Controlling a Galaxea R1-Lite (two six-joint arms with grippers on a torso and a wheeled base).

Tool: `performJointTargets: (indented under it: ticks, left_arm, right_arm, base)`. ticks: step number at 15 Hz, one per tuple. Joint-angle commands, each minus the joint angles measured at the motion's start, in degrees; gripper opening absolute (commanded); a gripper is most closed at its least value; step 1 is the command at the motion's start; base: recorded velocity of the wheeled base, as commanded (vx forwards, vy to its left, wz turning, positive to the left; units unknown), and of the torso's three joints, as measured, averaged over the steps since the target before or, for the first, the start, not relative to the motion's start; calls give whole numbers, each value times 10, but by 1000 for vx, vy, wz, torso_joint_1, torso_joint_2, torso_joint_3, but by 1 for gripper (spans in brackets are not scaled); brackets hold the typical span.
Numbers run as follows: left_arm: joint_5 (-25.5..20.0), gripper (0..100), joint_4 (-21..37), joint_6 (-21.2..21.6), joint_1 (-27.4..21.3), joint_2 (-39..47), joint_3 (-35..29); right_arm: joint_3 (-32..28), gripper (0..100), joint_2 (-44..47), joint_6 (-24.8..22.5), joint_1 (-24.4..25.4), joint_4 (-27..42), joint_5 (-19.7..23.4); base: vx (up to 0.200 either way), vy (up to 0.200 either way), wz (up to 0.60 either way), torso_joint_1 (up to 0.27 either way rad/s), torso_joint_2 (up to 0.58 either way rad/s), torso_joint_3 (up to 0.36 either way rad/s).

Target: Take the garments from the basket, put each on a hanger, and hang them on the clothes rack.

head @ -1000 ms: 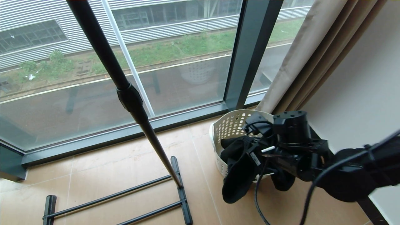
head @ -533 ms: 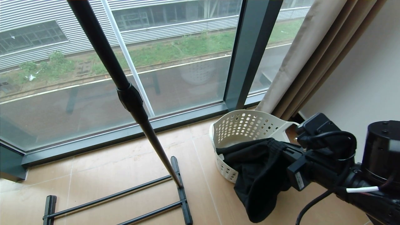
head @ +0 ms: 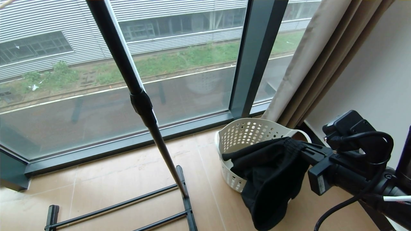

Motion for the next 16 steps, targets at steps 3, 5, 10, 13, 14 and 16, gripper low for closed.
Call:
performJointTargets:
  ticks: [3,5,10,13,14,16]
  left_arm:
    - [0,100,0,-1,0,1,0]
    - [0,100,0,-1,0,1,0]
    - [0,100,0,-1,0,1,0]
    - [0,100,0,-1,0,1,0]
    - [0,100,0,-1,0,1,0]
    - [0,100,0,-1,0,1,0]
  right_arm:
    - [6,0,-12,-1,-1,-3,3]
    - [6,0,-14,-1,-3,-5,2]
    - [8,0,-15,-1,-18,-4,2]
    - [11,0,-14,-3,-18,-5,2]
    - [11,0,-14,-3,-18,-4,2]
    - [11,0,-14,-3,-18,-5,2]
  base:
    - [0,0,0,1,2,201]
    - [0,0,0,5,5,205]
    - [0,0,0,63,-226,38]
    - [0,0,0,139,-448,-103]
    - [0,0,0,159,-471,-110]
    - [0,0,0,178,-488,-105]
